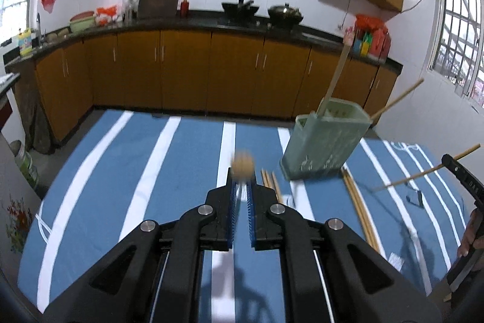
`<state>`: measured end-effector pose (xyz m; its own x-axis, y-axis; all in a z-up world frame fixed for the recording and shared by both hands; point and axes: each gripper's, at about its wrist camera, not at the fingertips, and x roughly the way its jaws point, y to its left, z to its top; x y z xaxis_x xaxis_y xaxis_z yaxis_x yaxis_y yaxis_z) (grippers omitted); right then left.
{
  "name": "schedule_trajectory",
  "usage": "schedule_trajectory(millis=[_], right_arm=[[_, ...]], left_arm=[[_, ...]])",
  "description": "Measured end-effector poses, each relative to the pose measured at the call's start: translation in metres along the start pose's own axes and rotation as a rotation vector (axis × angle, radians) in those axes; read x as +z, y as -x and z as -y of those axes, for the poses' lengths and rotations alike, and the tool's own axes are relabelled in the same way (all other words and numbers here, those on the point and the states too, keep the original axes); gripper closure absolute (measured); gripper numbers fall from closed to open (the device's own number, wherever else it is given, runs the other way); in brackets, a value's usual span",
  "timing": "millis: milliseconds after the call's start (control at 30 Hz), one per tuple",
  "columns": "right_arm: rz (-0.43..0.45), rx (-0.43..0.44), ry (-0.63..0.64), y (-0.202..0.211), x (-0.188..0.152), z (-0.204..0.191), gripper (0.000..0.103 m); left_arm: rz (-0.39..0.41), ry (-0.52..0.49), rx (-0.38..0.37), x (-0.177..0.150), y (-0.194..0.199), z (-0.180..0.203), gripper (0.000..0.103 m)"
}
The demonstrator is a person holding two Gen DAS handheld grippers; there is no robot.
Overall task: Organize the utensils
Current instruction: 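Lift both held chopsticks upright over the green holder with both tools, then open both tools to drop the chopsticks into the green holder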
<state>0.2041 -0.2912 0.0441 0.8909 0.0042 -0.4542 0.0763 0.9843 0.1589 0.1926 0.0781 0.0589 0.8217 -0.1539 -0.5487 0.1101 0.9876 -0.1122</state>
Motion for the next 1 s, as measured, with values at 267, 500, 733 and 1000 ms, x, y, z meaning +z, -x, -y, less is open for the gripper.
schedule_trajectory(millis=[267,500,733,1000], right_arm=[[0.024,0.044,0.014,0.012,0.019,-0.008,0.095],[0.079,0.23,-0.016,0.048,0.07,-0.023,0.095],[0.187,0.252,0.026,0.061,0.104,-0.047,0.096],[0.184,0.223,0.043,0.021,0.124,-0.067,0.096]], left_arm=[[0.031,-0.009,-0.036,0.015,0.007,0.008,0.096],[0.114,-0.054,-0.156,0.044,0.044,0.037,0.096],[0.203,-0.087,-0.22,0.074,0.058,0.07,0.096],[0.21,-0.098,-0.172,0.095,0.027,0.088,0.096]])
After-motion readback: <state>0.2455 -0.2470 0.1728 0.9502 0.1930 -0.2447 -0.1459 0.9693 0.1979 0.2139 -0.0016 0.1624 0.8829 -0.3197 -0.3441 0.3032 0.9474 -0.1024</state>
